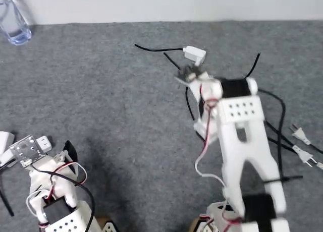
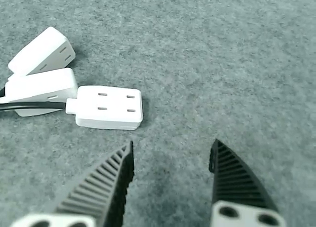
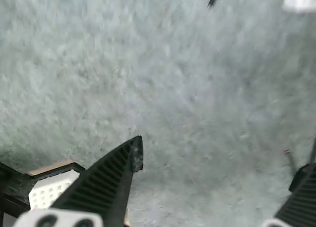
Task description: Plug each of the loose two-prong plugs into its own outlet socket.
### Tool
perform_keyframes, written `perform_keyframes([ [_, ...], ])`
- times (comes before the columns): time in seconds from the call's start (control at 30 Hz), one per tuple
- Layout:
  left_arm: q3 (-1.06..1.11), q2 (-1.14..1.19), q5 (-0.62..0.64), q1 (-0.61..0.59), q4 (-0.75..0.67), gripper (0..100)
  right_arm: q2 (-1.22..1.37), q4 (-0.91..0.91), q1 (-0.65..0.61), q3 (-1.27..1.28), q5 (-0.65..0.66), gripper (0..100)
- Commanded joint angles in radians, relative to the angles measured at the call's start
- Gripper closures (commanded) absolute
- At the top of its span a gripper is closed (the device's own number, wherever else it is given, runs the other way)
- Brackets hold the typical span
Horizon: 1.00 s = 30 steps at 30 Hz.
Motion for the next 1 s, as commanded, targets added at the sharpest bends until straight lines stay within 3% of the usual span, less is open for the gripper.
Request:
perform_keyframes([
  [0.0,-0.008,-0.009,-0.043,0.008,0.008,76,-0.151,-0.131,0.013,0.216,0.011,56.0],
  [0.17,-0.013,-0.011,-0.367,0.005,0.009,76,-0.351,-0.343,-0.005,0.503,-0.011,56.0],
  [0.33,-0.085,-0.011,-0.454,0.0,0.103,70,-0.503,-0.541,0.001,0.736,-0.048,56.0],
  [0.47,-0.205,-0.011,-0.494,-0.048,0.184,63,-0.542,-0.604,-0.007,0.83,-0.051,56.0],
  [0.77,-0.628,-0.003,-0.499,-0.146,0.227,63,-0.541,-0.653,-0.016,0.875,-0.046,56.0],
  [0.97,-0.898,0.132,-0.499,-0.14,0.247,73,-0.541,-0.653,-0.016,0.876,-0.044,56.0],
])
